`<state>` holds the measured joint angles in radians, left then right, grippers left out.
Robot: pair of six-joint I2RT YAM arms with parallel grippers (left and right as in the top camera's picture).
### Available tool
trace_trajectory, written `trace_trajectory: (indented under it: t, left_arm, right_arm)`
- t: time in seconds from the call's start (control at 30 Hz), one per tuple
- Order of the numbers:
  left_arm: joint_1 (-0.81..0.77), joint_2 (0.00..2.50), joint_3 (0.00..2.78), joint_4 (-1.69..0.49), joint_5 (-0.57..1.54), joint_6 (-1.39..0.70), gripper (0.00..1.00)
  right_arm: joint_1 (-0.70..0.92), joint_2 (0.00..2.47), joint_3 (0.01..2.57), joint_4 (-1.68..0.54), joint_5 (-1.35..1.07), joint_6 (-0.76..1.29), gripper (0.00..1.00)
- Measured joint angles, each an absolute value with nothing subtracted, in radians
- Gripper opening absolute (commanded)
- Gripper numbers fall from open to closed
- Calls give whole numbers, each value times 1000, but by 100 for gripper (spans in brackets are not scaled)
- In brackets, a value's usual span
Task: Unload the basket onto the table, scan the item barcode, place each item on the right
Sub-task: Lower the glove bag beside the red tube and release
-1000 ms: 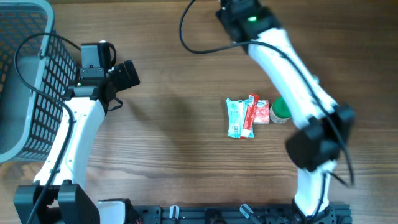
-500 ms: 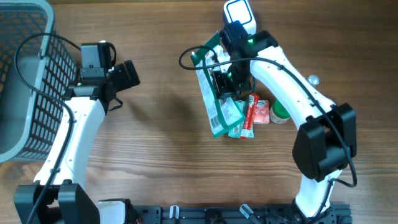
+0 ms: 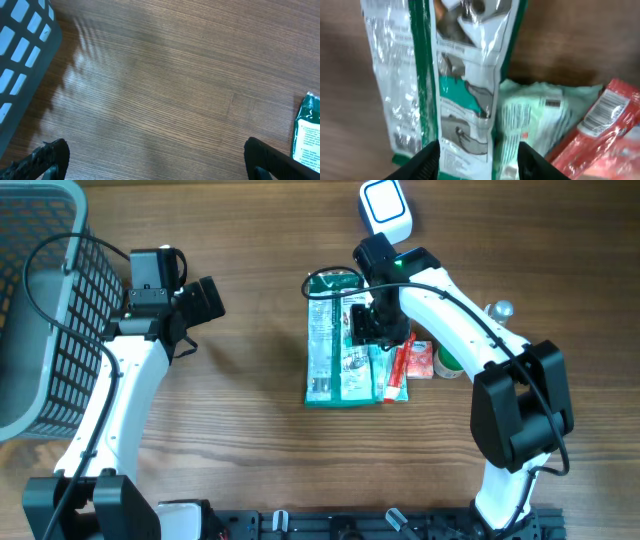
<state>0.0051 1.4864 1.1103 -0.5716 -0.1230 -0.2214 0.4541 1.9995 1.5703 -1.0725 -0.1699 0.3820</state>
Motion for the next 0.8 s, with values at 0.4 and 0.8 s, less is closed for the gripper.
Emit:
trace_trajectory:
  t: [0.4,0.8]
  left_arm:
    - [5,1486,1110,-571,-123,-221,100]
    - [5,1486,1110,-572,-123,-221,100]
  right_arm:
    - [448,1934,1574,-938,-57,392,100]
    - [448,1934,1577,-736,-51,392,100]
